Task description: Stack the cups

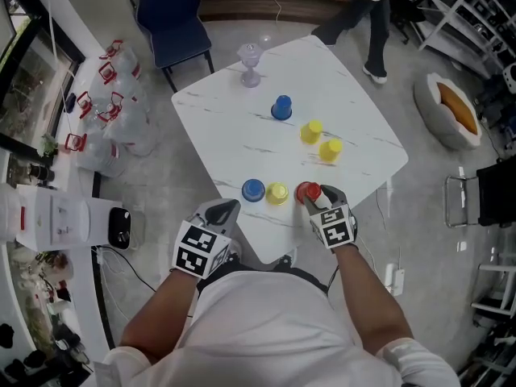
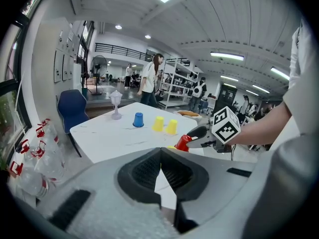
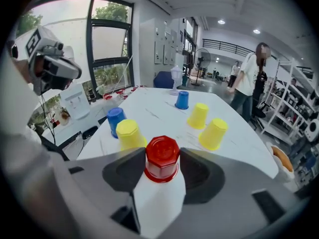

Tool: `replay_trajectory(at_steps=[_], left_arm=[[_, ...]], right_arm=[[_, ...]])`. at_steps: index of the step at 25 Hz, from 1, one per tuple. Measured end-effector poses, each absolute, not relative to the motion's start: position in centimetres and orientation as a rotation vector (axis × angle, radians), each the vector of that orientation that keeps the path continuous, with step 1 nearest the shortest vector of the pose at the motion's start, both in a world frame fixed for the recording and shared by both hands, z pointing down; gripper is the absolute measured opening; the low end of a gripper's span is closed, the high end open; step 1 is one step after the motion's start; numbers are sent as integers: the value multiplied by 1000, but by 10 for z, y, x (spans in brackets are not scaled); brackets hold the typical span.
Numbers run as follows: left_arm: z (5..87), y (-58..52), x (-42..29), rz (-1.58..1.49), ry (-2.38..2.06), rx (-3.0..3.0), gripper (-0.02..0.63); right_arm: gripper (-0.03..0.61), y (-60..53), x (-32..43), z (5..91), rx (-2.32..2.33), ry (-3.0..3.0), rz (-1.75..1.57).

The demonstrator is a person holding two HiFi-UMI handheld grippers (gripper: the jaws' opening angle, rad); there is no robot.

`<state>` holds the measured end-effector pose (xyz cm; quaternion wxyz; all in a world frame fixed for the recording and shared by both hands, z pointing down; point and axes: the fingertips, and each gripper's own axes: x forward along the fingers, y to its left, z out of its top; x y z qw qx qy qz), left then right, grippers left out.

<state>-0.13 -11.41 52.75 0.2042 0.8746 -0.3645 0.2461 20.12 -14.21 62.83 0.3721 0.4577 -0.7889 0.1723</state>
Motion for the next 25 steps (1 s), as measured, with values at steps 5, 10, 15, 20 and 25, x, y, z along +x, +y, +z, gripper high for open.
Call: replay_trajectory(at_steps=[5,10,15,20,25], left_arm=[[527,-113,2,702,-989,2456,9],[528,-110,1,708,-981,2460,9],[530,-108,-6,716,-990,2445,9],[532,-104,-10,718,-995,2435,9],[534,-103,-8,718,-995,2432,9]], right_arm=[[221,-133,185,633,1141,-2034,421],[221,-137,184,636,1147,-2032,418],[222,-138,181,638,1131,-2010,413],[224,-135,181,640,1124,-2006,401],[262,-134,181,642,1127,-2020,416]])
